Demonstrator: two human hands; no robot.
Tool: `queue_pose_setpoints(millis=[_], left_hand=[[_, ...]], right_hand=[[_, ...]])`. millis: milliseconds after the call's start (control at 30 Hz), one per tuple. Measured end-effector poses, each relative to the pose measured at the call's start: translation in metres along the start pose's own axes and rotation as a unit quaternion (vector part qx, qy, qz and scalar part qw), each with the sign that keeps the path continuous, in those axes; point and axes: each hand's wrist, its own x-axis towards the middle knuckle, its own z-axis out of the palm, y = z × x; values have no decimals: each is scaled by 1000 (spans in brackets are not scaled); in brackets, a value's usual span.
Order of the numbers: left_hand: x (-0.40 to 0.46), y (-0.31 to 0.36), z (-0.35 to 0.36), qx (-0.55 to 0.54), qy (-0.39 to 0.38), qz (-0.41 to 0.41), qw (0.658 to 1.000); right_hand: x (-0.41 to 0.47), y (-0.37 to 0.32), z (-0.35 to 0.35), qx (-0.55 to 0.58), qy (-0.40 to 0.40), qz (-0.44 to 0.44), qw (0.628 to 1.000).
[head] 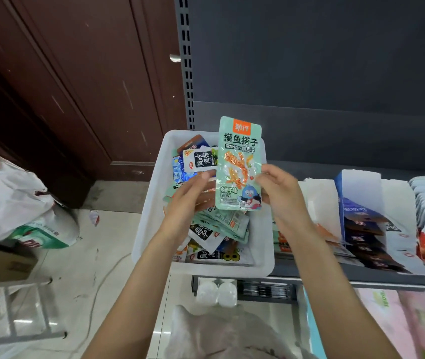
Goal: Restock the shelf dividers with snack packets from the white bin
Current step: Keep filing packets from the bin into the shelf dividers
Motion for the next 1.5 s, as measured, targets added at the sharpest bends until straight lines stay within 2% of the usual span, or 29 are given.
queue_pose_setpoints(millis=[133, 233, 300, 367, 433, 500, 567, 667, 767, 867, 933, 1000, 1067, 1133, 1200, 1267, 1367, 1433, 1500], left_hand=[[-1, 2, 21, 27, 16, 25, 999], [5, 0, 29, 164, 4, 91, 982], [9, -3, 34, 314, -25, 149, 937], [12, -5, 43, 440, -49, 213, 871], [14, -6, 61, 488, -69, 289, 821], [19, -9, 80, 481, -77, 359, 796], [30, -21, 97, 458, -72, 396, 793], [50, -45, 111, 452, -46, 406, 793], [63, -66, 111, 490, -45, 387, 780], [65, -75, 104, 566, -58, 360, 739], [65, -77, 98, 614, -72, 314, 721], [61, -76, 95, 604, -98, 267, 745], [53, -69, 90, 526, -109, 239, 809], [42, -60, 80, 450, -102, 207, 863], [31, -52, 60, 427, -62, 215, 876], [21, -47, 34, 457, 19, 228, 860], [14, -45, -5, 524, 152, 229, 807], [17, -47, -29, 563, 166, 190, 787], [22, -52, -47, 604, 135, 143, 772]], right_hand=[[-7, 8, -9, -4, 6, 7, 1000], [-9, 11, -31, -84, 52, -47, 994], [-14, 7, -56, -142, 87, -124, 978], [-21, 2, -86, -253, 97, -195, 943], [-30, -1, -113, -353, 95, -241, 899], [-40, 0, -133, -395, 122, -270, 869], [-46, 5, -143, -421, 174, -290, 842], [-47, 20, -146, -463, 227, -323, 794], [-43, 44, -145, -504, 220, -340, 763], [-37, 65, -137, -546, 183, -358, 735], [-31, 76, -128, -580, 150, -369, 711], [-21, 86, -119, -630, 121, -340, 688], [-14, 93, -112, -673, 103, -301, 668], [-13, 90, -108, -677, 101, -287, 671], [-20, 75, -101, -631, 114, -303, 705], [-27, 52, -88, -550, 113, -321, 763], [-20, 34, -51, -428, 52, -311, 847], [-2, 45, -22, -408, -29, -281, 868], [16, 63, 8, -436, -117, -214, 866]])
